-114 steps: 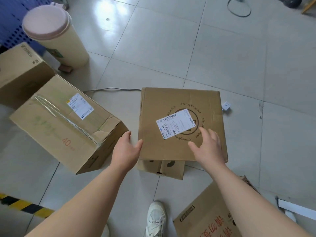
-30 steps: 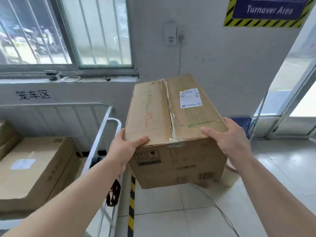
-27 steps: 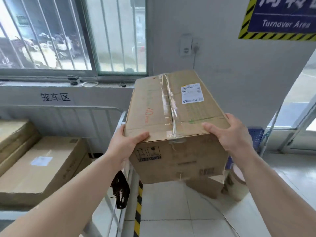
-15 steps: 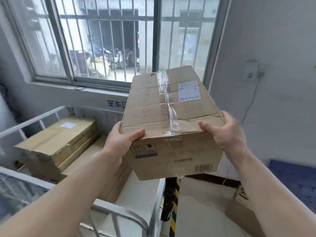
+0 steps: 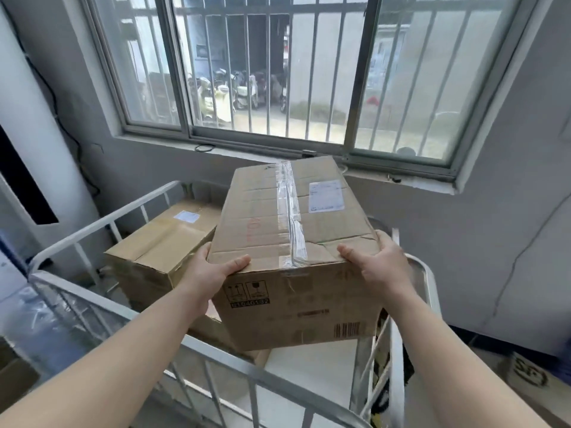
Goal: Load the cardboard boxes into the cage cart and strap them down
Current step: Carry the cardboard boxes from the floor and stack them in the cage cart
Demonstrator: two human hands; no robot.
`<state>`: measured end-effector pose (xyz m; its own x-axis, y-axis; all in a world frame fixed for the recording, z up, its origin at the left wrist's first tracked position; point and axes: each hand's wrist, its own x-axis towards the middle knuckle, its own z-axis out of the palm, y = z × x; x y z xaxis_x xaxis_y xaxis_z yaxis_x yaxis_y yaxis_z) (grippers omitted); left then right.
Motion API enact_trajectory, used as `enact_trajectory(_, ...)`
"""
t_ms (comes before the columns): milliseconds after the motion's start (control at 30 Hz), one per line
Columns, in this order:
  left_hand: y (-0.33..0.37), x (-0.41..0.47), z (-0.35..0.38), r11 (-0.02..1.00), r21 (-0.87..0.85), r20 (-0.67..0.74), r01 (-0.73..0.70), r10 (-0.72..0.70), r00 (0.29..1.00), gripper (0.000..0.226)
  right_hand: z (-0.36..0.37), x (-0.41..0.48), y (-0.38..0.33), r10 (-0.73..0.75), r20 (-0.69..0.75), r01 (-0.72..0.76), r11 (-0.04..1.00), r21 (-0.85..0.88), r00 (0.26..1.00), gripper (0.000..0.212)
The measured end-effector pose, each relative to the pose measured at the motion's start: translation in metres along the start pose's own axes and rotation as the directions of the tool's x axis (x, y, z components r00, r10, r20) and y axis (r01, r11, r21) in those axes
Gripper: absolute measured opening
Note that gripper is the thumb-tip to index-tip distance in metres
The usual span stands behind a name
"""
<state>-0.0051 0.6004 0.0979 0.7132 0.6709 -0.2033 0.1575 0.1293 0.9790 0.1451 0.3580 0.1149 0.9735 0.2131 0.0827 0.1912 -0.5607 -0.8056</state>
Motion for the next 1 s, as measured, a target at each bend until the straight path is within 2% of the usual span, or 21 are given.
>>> enact_trajectory(167, -0.023, 0.060, -0.016, 0.999, 0.039, -0.032, 0.033, -0.032, 0.999, 0.079, 0.058, 0.040, 0.003, 0.084, 0.056, -0.080, 0.995, -0.057, 0.995, 0.092)
enact_trajectory(433, -0.053, 0.169, -0.036, 0.982, 0.121, -0.054, 0.146, -0.141, 0.989, 0.059, 0.147, 0.110, 0.014, 0.195, 0.124, -0.185, 0.979, -0.089, 0.973, 0.085)
enact_trajectory(567, -0.070, 0.219, -0.050, 0.966, 0.171, -0.043, 0.197, -0.192, 0.980, 0.061, 0.190, 0.134, 0.015, 0.246, 0.142, -0.230, 0.966, -0.120, 0.959, 0.067)
enact_trajectory(667, -0.083, 0.260, -0.064, 0.947, 0.225, -0.009, 0.230, -0.234, 0.972, 0.055, 0.228, 0.149, 0.018, 0.306, 0.132, -0.290, 0.949, -0.125, 0.943, 0.056)
enact_trajectory(867, -0.110, 0.352, -0.102, 0.915, 0.294, 0.084, 0.277, -0.313, 0.946, 0.057, 0.320, 0.163, 0.016, 0.430, 0.061, -0.427, 0.902, -0.056, 0.901, 0.054)
enact_trajectory(1000, -0.129, 0.404, -0.125, 0.889, 0.393, 0.131, 0.236, -0.308, 0.942, 0.056, 0.377, 0.163, 0.018, 0.527, 0.029, -0.527, 0.850, -0.007, 0.850, 0.054)
